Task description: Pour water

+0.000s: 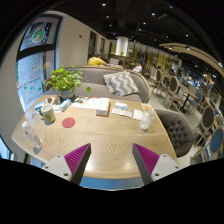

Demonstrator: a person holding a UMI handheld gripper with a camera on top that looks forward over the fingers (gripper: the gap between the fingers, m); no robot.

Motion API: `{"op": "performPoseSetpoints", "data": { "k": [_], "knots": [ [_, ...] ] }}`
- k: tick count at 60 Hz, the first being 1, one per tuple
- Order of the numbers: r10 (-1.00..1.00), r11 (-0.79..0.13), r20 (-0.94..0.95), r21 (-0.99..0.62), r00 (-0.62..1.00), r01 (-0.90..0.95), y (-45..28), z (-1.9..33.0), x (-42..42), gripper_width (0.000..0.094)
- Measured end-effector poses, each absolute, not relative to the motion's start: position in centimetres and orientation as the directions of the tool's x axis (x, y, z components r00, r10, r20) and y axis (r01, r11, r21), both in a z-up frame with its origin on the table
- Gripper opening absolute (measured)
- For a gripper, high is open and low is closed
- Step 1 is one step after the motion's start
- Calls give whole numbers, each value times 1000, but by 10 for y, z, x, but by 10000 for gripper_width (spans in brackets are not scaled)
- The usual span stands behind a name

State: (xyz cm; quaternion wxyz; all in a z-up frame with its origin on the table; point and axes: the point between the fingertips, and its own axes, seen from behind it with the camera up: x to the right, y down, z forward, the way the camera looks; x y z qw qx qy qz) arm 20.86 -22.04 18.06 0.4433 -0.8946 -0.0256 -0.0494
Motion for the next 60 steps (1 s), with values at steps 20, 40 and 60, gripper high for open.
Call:
{"op": "performPoseSetpoints", "data": {
  "k": [20,40,60],
  "knots": [
    [-30,-651,122,-756,992,73,-271,139,136,855],
    [46,-668,-8,-744,999,25,-304,76,-53,859],
    [94,-551,-91,-834,991,-24,-202,52,-171,858]
  ]
}}
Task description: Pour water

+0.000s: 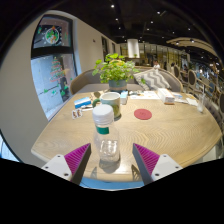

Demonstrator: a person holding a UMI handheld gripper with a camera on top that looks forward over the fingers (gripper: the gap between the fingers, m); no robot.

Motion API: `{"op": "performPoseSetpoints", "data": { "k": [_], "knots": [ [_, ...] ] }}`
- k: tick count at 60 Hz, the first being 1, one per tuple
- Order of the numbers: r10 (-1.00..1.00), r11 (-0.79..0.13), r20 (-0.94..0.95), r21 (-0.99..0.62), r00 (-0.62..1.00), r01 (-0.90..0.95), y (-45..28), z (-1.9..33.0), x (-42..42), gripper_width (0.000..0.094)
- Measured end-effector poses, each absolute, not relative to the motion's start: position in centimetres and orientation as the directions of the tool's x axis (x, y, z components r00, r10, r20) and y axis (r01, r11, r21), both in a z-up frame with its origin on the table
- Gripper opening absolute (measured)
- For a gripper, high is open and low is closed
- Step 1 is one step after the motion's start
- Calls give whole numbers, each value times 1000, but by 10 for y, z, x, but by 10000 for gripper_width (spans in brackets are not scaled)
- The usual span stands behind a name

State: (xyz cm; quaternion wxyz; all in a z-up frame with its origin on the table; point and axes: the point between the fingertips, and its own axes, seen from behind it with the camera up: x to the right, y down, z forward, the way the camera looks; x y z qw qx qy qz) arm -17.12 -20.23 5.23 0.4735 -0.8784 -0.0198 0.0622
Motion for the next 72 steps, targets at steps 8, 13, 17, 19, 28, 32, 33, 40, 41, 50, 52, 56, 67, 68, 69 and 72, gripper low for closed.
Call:
{"op": "performPoseSetpoints", "data": {
  "k": [8,13,17,19,28,32,33,40,41,50,52,56,67,68,69,72],
  "knots": [
    [79,-516,-84,-856,993,-31,-168,38,-180,836],
    [71,-505,-80,-863,994,-34,-152,28,-181,714],
    [76,-496,-92,-867,993,-43,-145,24,-186,599],
    [77,-485,-87,-873,993,-39,-143,25,-187,545],
    [98,-463,-52,-886,994,-1,-136,27,-189,467],
    [94,-465,-35,-885,995,13,-135,27,-188,431],
    [95,-464,-32,-886,995,16,-134,28,-189,416],
    [116,-453,-34,-891,993,22,-129,46,-200,414],
    [119,-450,-42,-893,992,16,-128,50,-204,414],
    [165,-416,-214,-900,963,-129,-104,112,-252,414],
    [177,-408,-267,-896,947,-176,-96,127,-267,414],
    [201,-402,-404,-865,892,-301,-77,160,-289,413],
    [165,-485,-855,-505,492,-714,-20,221,-328,411],
    [151,-495,-885,-453,439,-742,-15,224,-329,411],
    [131,-501,-912,-399,388,-768,-12,228,-333,412],
    [73,-504,-972,-228,222,-833,5,229,-331,410]
  ]
}}
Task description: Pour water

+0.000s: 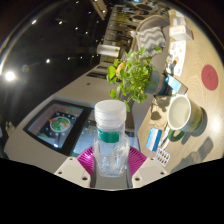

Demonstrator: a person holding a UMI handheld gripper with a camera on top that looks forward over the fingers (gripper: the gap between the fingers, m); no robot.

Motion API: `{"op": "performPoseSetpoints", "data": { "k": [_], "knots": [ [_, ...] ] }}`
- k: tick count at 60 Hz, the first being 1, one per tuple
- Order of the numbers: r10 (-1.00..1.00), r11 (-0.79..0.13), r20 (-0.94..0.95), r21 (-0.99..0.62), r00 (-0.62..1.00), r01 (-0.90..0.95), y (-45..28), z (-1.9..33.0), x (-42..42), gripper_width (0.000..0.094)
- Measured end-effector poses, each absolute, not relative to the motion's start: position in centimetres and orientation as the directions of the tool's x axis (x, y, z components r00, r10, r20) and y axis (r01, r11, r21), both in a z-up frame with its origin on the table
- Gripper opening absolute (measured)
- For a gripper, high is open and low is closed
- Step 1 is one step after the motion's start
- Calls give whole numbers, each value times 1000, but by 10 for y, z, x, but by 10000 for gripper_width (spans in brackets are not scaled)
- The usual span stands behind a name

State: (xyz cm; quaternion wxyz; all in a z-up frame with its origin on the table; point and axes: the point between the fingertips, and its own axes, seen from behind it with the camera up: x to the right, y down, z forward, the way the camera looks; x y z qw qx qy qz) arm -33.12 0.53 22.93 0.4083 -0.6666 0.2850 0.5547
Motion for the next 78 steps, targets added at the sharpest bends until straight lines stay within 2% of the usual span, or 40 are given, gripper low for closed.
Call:
{"op": "performPoseSetpoints", "data": {
  "k": [8,17,24,32,38,45,51,58,66,78],
  "knots": [
    [-64,-475,-985,173,-162,-863,45,215,-318,408],
    [-175,-408,-889,457,-424,-790,69,187,-303,409],
    [-234,-401,-842,539,-487,-740,68,173,-305,410],
    [-249,-438,-862,508,-443,-742,58,179,-313,409],
    [-209,-495,-934,358,-291,-792,65,188,-312,407],
    [-58,-542,-996,-30,72,-840,61,213,-294,411],
    [77,-482,-915,-383,397,-788,62,238,-254,415],
    [129,-371,-691,-699,712,-611,68,244,-194,415],
    [88,-290,-331,-911,940,-294,75,214,-122,413],
    [67,-364,-54,-931,996,-26,73,124,-65,412]
  ]
}}
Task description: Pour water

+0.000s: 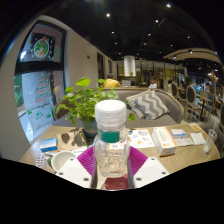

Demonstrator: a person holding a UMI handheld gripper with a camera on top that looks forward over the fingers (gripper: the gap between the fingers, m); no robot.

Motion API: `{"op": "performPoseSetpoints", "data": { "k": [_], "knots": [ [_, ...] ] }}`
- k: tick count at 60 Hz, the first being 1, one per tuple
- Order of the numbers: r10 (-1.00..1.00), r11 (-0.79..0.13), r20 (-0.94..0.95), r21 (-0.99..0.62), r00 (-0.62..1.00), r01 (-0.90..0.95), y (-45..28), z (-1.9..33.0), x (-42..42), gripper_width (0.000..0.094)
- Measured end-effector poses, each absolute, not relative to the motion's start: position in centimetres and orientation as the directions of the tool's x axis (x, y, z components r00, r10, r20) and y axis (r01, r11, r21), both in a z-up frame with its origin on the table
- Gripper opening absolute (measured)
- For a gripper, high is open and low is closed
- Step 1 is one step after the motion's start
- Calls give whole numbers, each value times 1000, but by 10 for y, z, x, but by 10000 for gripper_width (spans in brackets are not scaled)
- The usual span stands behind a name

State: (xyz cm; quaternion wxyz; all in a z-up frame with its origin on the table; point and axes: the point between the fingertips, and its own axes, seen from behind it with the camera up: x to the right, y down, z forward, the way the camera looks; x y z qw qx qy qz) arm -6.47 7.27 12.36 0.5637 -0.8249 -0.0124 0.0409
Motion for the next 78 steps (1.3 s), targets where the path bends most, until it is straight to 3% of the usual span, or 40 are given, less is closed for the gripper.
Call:
{"op": "performPoseSetpoints", "data": {
  "k": [8,20,33,36,40,41,78],
  "knots": [
    [86,-421,-5,-907,996,32,71,73,-61,413],
    [52,-485,-18,-874,998,10,61,27,-50,418],
    [48,-481,-34,-877,998,-7,58,26,-49,506],
    [43,-520,-26,-854,999,0,53,18,-48,623],
    [43,-553,-31,-833,999,-2,44,17,-49,875],
    [40,-559,-31,-829,999,-4,41,17,-48,853],
    [-71,-644,-29,-762,997,-68,-201,173,-77,853]
  ]
}}
